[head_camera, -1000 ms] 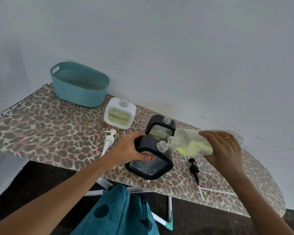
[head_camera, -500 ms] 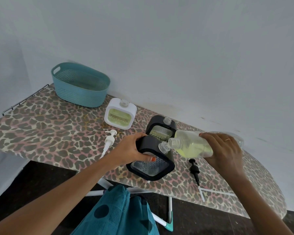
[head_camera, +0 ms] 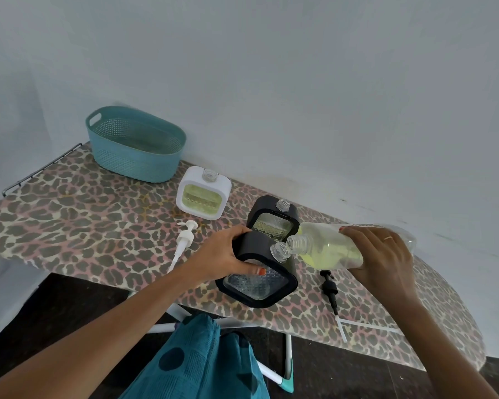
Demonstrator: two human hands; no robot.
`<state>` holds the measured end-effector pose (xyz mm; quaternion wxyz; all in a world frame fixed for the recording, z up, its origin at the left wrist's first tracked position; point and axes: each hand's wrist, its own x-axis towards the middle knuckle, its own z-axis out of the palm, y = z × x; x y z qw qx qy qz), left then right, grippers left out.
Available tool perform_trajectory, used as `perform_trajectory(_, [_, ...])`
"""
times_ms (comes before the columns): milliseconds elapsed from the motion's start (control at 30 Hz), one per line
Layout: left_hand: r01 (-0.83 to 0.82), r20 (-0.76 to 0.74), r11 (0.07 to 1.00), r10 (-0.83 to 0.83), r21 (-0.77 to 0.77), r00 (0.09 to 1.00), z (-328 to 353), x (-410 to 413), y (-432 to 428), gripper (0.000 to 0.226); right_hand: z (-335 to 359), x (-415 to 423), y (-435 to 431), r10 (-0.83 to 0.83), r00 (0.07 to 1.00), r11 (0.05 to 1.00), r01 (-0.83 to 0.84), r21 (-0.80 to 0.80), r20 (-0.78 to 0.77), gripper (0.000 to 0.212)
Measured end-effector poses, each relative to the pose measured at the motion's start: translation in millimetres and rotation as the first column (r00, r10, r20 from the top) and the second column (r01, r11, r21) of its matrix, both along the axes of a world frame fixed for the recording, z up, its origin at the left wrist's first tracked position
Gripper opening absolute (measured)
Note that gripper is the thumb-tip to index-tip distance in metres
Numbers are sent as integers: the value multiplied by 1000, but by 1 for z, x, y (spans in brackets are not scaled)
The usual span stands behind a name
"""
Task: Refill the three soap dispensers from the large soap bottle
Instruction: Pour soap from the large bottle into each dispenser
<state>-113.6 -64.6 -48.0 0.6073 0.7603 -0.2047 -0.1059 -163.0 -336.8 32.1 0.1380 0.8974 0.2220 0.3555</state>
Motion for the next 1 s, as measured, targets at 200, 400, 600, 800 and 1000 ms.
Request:
perform_trajectory(200, [7, 7, 1000, -7, 4, 1000, 2, -1, 1, 47, 2, -1, 1, 7, 1000, 1000, -7, -4, -6, 63])
perform_trajectory(400, [3, 0, 1000, -3, -5, 1000, 2, -1, 2, 49, -1, 0, -2, -3, 1000, 1000, 2, -19, -22, 45])
perform_trajectory(600, [7, -8, 1000, -7, -9, 1000, 2, -2, 2, 49, -1, 1, -1, 10, 999, 1000, -10, 2, -32, 57])
perform_trajectory(800, [9, -19, 1000, -9, -11, 1000, 2, -3, 2, 47, 1, 0, 2, -22, 1000, 1000, 22, -6, 1, 30])
perform_trajectory(1000, [-1, -12, 1000, 2, 13, 1000, 2, -3, 2, 47, 0, 0, 1, -8, 1000, 1000, 8, -12, 16, 34])
